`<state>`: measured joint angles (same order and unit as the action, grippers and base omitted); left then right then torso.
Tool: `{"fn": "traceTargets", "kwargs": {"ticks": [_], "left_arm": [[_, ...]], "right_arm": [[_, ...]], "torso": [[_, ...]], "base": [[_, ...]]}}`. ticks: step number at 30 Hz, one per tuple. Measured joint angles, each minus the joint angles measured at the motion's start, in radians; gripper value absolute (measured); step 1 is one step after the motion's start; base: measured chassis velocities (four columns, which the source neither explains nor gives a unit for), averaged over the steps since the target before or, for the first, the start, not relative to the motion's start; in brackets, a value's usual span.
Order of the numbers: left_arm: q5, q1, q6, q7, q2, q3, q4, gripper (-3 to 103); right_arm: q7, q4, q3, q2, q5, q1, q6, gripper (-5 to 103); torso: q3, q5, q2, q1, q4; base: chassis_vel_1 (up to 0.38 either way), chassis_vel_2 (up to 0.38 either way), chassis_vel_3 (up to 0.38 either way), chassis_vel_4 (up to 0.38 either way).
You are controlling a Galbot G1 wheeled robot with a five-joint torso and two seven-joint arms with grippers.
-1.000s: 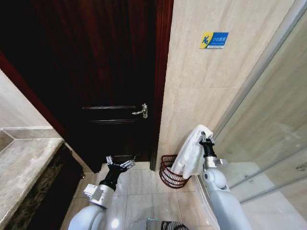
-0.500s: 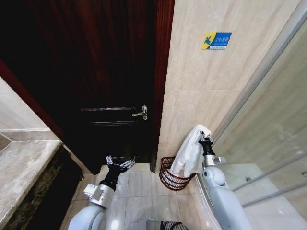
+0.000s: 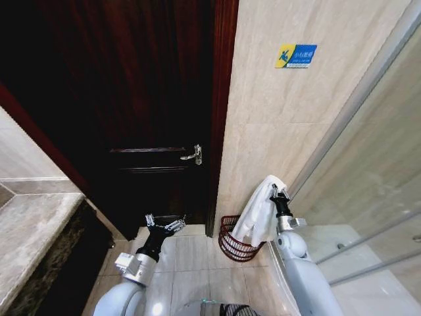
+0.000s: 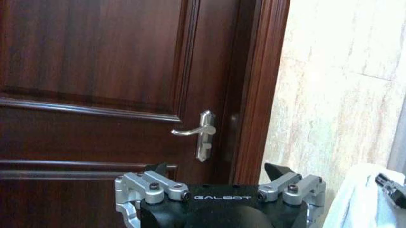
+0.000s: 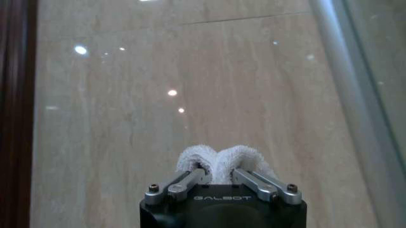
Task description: Discard the used towel into the hamper.
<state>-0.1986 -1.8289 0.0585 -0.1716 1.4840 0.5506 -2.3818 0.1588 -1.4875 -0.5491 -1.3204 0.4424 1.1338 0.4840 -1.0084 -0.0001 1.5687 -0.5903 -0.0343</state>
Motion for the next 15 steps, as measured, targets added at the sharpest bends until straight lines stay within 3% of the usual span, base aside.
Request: {"fn": "traceTargets", "kwargs": {"ticks": [9, 11, 15], "left_arm": [[0.0, 0.0, 0.0, 0.0, 0.0, 0.0, 0.0, 100], [0.0, 0.0, 0.0, 0.0, 0.0, 0.0, 0.0, 100], [0.0, 0.0, 0.0, 0.0, 0.0, 0.0, 0.0, 100]], "right_arm": [[-0.002, 0.037, 0.008, -0.003, -0.028, -0.031, 0.02, 6], [-0.003, 0.052, 0.014, -0.011, -0.029, -0.037, 0.078, 6], [0.014, 0.06, 0.002, -0.018, -0.07, -0.037, 0.102, 6]], "torso": [[0.0, -0.0003, -0.001, -0.001, -0.0002], [0.0, 0.0002, 0.0, -0.001, -0.0002], [0.0, -0.0001, 0.0, 0.0, -0.0001]], "base": [[-0.085, 0.077, 0.08, -0.081], [-0.004, 0.026, 0.004, -0.002], [0.0, 0.0, 0.0, 0.0]]}}
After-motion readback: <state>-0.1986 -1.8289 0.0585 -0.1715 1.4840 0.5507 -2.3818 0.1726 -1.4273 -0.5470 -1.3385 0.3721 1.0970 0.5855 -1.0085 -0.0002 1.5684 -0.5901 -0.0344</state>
